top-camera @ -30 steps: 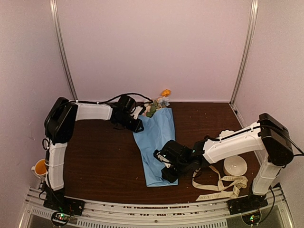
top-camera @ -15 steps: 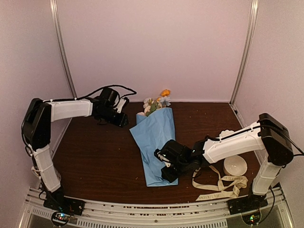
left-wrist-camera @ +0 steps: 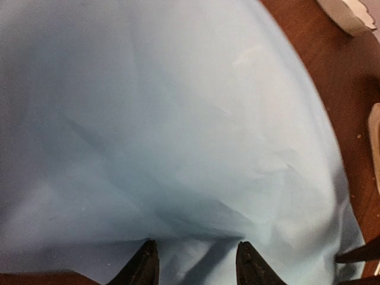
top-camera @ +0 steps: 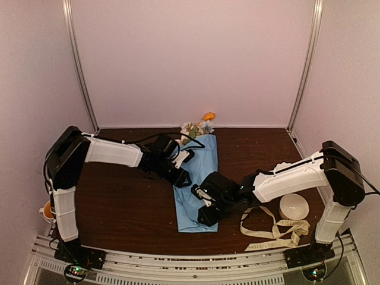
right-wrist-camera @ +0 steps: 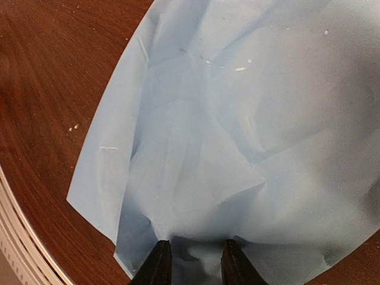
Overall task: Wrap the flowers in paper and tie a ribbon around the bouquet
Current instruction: Fold the two-thirds-folded wrapping paper at the center of the board, then press the fold line on the folded wrapping paper.
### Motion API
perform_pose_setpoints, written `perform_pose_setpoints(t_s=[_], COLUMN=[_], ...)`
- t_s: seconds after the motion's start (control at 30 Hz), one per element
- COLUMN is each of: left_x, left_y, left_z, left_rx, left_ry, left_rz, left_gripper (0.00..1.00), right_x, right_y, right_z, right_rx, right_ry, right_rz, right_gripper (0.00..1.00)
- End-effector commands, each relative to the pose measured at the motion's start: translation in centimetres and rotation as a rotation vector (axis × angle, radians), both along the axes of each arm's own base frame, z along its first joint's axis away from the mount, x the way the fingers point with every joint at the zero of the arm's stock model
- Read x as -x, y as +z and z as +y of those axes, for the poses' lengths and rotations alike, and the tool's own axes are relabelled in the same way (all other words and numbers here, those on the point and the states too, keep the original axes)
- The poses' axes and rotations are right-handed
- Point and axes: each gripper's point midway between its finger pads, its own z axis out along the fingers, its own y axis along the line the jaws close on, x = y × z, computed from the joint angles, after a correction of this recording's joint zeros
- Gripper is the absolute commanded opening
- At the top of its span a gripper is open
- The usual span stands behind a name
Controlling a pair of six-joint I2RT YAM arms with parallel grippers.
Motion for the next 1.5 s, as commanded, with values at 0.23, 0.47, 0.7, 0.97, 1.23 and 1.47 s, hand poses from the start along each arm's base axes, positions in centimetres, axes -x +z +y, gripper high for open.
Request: perform_pose_setpoints(t_s=[0.23,0.47,0.7,0.97,1.23,1.47], left_x=[-0.7,-0.4,-0.3,0.3,0.3,0.1], left_y=[-3.9,-4.6,-4.9,-6.3,-7.1,-7.0], left_z=[-0.4,-0.2,0.0,0.4,1.1,1.1], left_rx=[-0.01,-0.006,-0.011,-0.046,-0.063,-0.063], left_ry=[0.0,0.007,0.01,0.004,0.007,0.002], left_rz=[0.078,0.094,0.097,0.135,0.143,0.13], left_gripper=[0.49,0.49,0.49,0.49,0.49,0.49], right_x=[-4.9,-14.0,-19.9,-25.9,-27.6,-26.2], right_y=[7.9,8.9,6.2,4.2,3.3,9.5], right_z=[1.8,1.1,1.8,-5.8,-7.8,-9.1], right_rx=[-0.536,-0.672,-0.602,-0.532,-0.476,-0.372], right_ry=[-0.137,-0.365,-0.475,-0.715,-0.662,-0.544], right_rz=[0.127,0.144,0.186,0.107,0.133,-0.018], right_gripper=[0.28,0.17,0.13,0.12,0.13,0.13])
